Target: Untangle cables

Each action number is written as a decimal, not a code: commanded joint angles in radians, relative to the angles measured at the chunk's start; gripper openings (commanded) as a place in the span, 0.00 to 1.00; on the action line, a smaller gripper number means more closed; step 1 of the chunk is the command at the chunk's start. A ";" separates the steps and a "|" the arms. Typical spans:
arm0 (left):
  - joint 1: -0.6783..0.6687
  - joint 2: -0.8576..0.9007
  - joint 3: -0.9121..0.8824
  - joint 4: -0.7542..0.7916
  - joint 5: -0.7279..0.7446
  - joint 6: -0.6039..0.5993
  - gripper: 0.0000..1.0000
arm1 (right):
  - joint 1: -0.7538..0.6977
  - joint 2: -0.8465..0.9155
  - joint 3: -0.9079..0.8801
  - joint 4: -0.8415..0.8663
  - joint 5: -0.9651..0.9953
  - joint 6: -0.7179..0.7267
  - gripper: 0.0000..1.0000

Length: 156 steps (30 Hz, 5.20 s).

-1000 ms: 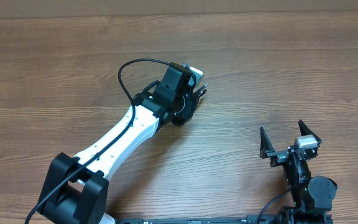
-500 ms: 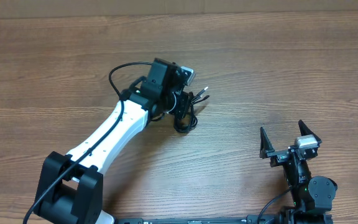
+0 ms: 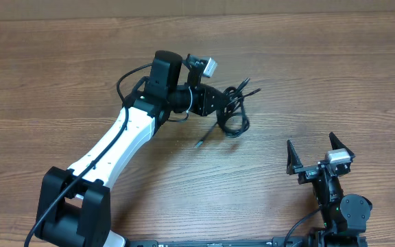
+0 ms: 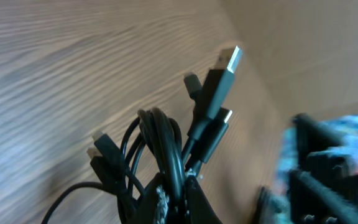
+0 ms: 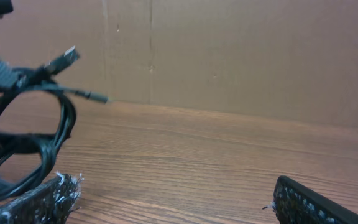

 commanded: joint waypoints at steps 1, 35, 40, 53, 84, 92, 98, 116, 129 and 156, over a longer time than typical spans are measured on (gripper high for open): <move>0.003 0.005 0.026 0.071 0.101 -0.238 0.04 | 0.008 -0.008 -0.011 0.005 0.007 -0.001 1.00; -0.019 0.005 0.026 0.476 -0.104 -1.128 0.04 | 0.007 0.005 0.203 -0.280 -0.128 0.958 1.00; -0.050 0.005 0.026 0.607 -0.104 -1.178 0.04 | 0.007 0.089 0.316 -0.336 -0.229 0.999 1.00; -0.104 0.005 0.026 0.787 -0.170 -1.246 0.04 | 0.007 0.470 0.572 -0.107 -0.534 0.999 1.00; -0.240 0.005 0.026 1.009 -0.428 -1.313 0.04 | 0.008 0.957 0.572 0.634 -0.479 1.754 0.46; -0.242 0.005 0.026 1.009 -0.423 -1.352 0.04 | 0.008 0.957 0.572 0.598 -0.344 1.750 0.43; -0.246 0.005 0.026 1.008 -0.404 -1.352 0.04 | 0.008 0.957 0.572 0.531 -0.330 1.717 0.20; -0.252 0.005 0.026 0.997 -0.383 -1.352 0.04 | 0.008 0.957 0.572 0.397 -0.399 1.487 0.04; -0.217 0.005 0.026 1.005 -0.357 -1.379 0.04 | 0.008 0.956 0.572 0.245 -0.455 1.261 0.04; -0.130 0.005 0.026 1.004 -0.165 -1.106 0.04 | 0.008 0.956 0.572 0.008 -0.512 0.970 0.05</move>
